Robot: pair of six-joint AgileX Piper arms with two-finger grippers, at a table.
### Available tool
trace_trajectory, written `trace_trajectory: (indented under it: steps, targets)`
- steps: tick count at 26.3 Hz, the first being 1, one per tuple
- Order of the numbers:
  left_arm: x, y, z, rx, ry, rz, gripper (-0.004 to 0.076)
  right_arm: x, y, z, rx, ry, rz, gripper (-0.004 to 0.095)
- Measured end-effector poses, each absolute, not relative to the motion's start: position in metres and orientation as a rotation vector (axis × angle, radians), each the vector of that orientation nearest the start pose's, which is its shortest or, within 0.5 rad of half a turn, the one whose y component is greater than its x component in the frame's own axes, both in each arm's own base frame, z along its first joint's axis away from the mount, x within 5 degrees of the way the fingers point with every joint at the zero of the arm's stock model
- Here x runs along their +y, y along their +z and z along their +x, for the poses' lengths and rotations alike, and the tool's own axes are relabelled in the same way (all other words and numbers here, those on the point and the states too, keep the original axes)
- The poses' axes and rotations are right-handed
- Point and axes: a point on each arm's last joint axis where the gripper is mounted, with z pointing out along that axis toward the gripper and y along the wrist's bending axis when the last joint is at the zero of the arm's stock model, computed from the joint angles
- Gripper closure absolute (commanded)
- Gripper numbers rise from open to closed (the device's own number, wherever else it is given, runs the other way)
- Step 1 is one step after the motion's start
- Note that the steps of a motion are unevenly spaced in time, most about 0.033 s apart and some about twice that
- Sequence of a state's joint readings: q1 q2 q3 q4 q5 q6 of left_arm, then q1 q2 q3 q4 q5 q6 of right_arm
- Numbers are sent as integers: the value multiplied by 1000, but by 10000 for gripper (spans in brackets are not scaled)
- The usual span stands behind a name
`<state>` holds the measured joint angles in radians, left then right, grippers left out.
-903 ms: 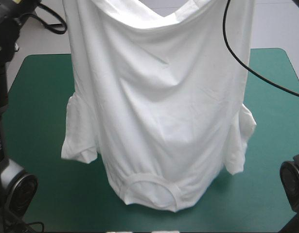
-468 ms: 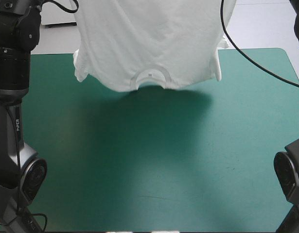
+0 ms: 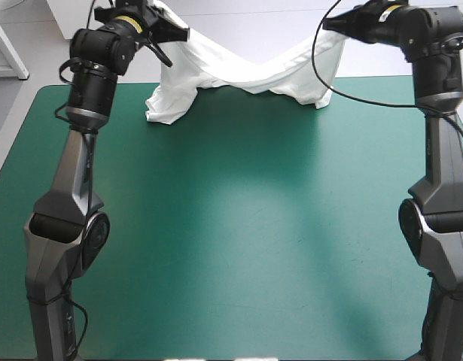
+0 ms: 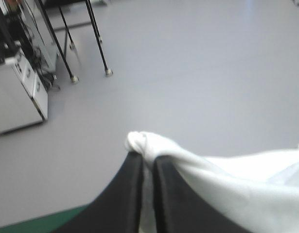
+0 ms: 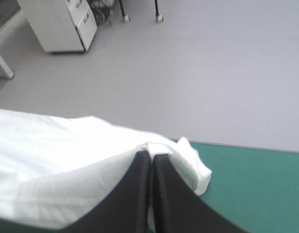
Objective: Fold the cloth
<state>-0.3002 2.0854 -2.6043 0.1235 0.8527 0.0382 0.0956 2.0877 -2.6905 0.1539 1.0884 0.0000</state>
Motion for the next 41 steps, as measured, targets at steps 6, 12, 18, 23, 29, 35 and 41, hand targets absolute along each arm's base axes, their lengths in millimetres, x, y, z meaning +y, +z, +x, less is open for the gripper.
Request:
trace_trajectory:
  steps: [6,12,18,23,29,35,41]
  targets:
    - [-139,413,478,2012,-30,347,733,63,425,475,2157,323,-89,927]
    - [-146,348,499,2248,-43,360,733,68,360,499,2383,356,-89,927]
    - [-146,317,494,2477,-48,384,733,70,343,504,2436,397,-57,927]
    - [-147,326,486,2484,-111,395,733,69,332,493,2529,378,-96,927]
    - [-145,305,467,2627,-134,448,733,65,306,458,2704,358,-146,927]
    - [-122,292,390,2599,-148,423,733,66,295,411,2720,336,-192,927]
    - [-88,264,278,2686,-134,423,733,57,250,308,2860,319,-165,927]
